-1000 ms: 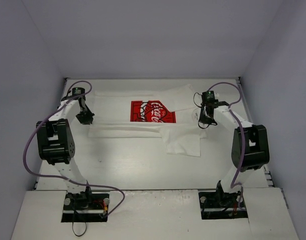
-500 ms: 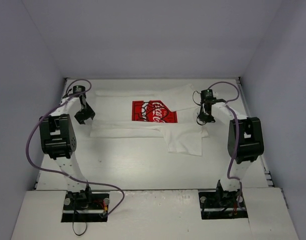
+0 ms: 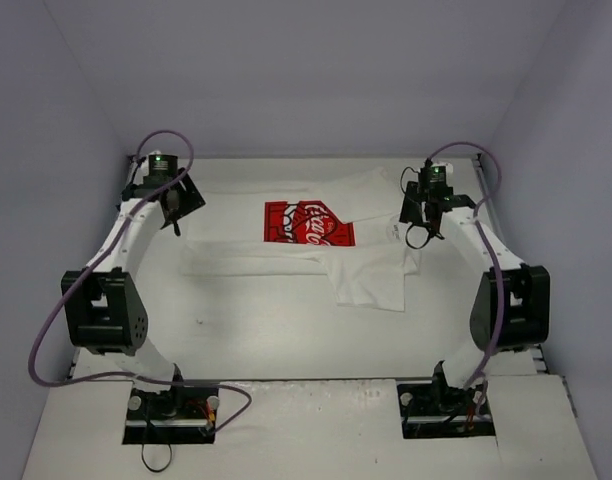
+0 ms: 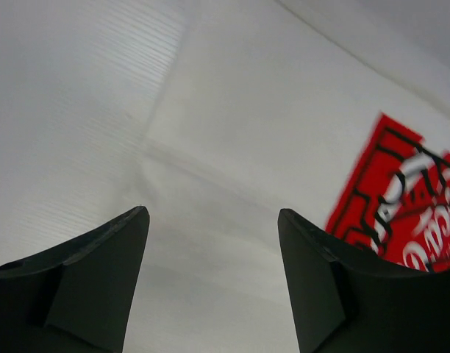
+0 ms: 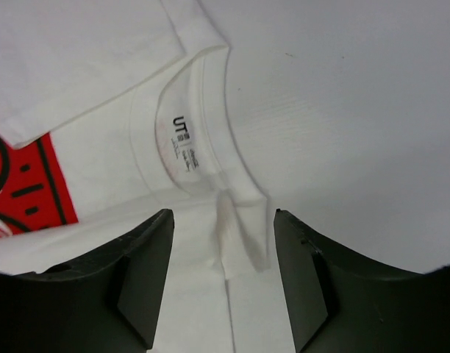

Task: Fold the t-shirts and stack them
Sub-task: Fold the flattened tshirt in 1/3 of the way

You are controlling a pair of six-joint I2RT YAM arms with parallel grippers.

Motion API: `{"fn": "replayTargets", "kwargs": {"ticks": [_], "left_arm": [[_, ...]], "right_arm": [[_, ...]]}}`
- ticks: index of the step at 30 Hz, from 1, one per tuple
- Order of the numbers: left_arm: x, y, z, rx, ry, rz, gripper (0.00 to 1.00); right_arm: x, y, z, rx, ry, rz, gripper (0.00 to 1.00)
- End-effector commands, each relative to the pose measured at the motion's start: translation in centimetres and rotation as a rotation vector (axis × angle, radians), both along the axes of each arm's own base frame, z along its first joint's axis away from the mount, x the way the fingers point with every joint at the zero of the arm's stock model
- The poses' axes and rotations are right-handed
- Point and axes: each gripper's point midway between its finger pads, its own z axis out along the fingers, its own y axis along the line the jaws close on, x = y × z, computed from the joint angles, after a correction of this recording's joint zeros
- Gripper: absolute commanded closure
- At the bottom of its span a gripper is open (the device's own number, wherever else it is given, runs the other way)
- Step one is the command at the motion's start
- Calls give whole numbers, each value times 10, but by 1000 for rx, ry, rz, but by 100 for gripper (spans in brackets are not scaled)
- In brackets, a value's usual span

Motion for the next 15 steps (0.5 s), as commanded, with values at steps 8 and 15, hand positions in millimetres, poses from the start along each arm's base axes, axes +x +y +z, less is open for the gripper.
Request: {"fn": "replayTargets", "kwargs": {"ticks": [8,15], "left_arm": [[-110,-214,-23,-193,93,-506,33],[-145,-299,-47,-235,174,-613,33]], "right_arm": [[-107,33,-23,220,41,75,65],[-142,36,-62,241,138,4,58]]}}
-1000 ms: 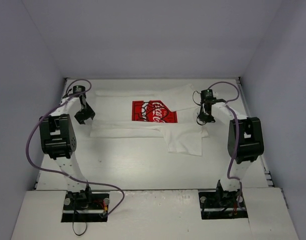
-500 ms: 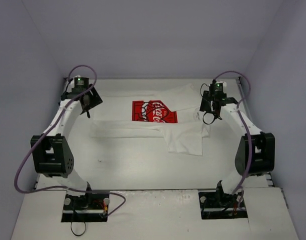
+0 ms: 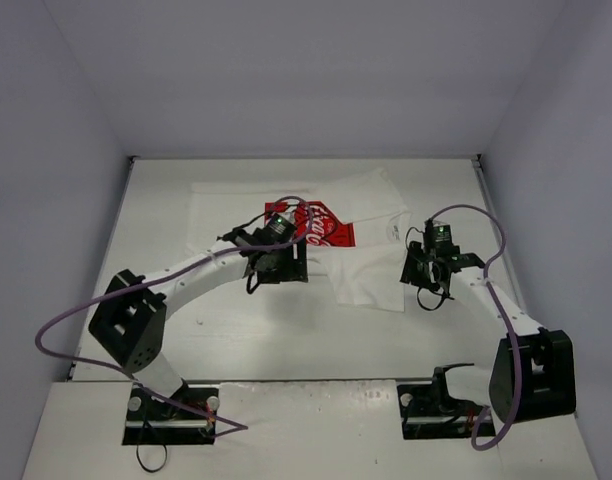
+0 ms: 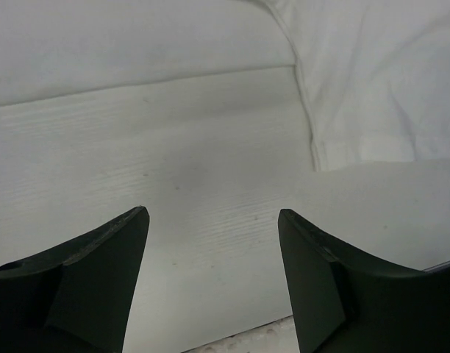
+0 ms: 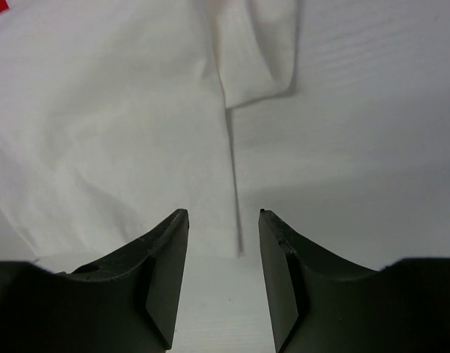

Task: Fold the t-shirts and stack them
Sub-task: Fold the flattened tshirt in 1/3 of the way

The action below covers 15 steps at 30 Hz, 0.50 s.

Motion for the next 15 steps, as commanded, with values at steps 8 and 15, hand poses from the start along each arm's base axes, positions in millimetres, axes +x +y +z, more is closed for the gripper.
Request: {"fn": "replayTargets", "kwargs": {"ticks": [8,15], "left_arm": [[-7,-98,-19,-57,45,-12,33],[-4,-103,-34,-29,56,15,36]], "right_arm": [[-17,16,-16,29,46,-85,54],[-28,9,-31,-1,80,-123,55]]}}
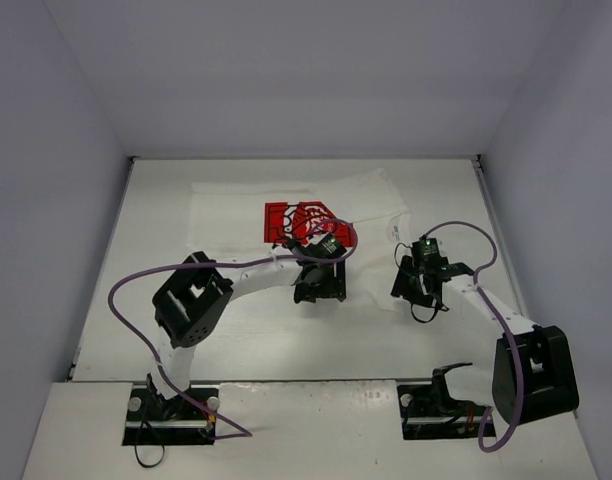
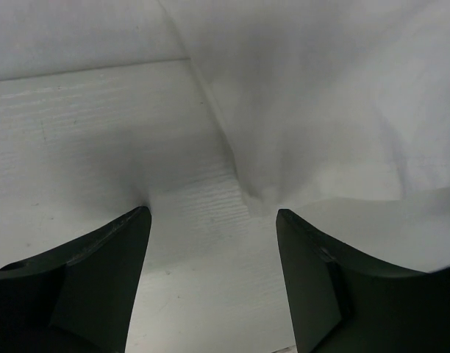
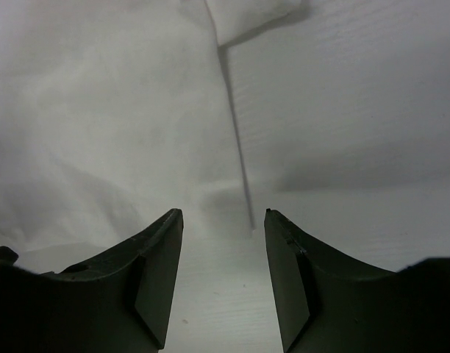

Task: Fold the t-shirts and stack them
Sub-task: Fold the flattened tshirt in 1/3 of the way

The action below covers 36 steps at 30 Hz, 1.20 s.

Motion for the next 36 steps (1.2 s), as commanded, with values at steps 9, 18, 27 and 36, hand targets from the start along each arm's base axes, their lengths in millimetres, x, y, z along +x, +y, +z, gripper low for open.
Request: {"fn": "replayTargets", "kwargs": {"ticks": [9,18,27,36], "left_arm": [[15,-30,16,-41,-75,0,54],[18,-31,12,-27,-88,-18,85],[49,-30,51,-52,-209,-80,100],[155,8,125,-99,-401,-38,100]], "right_arm": [[4,-1,-15,-39,13,-38,55],[-5,5,-30,-49,53,-20,59],[25,12,-4,-49,-32,11,100],[142,21,85,-79,-251,46,100]]}}
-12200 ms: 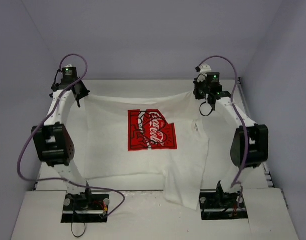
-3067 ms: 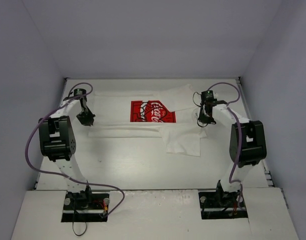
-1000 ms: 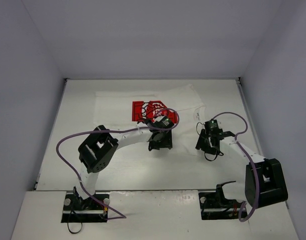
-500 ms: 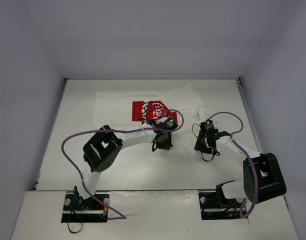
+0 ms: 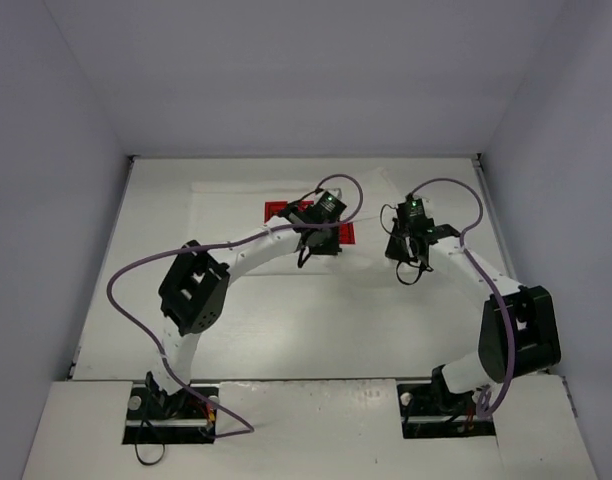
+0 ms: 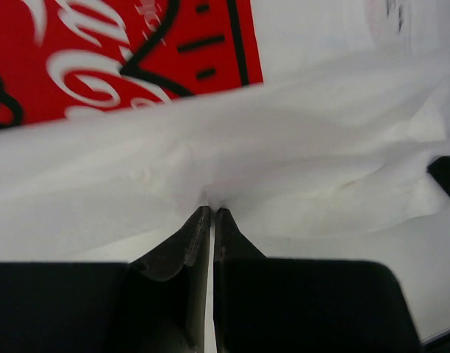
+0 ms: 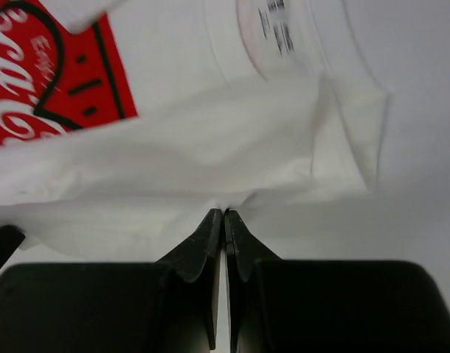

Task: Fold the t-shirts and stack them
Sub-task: Fold the flattened tshirt in 1/3 of the way

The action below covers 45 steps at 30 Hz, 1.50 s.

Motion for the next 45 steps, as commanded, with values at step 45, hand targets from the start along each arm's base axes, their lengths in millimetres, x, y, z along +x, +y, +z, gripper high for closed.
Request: {"fn": "replayTargets", "kwargs": {"ticks": [45], "left_arm": [[43,9,1,-136,24,102,100]], "right_arm": [[63,-36,-17,-135,-56,9,100]]}}
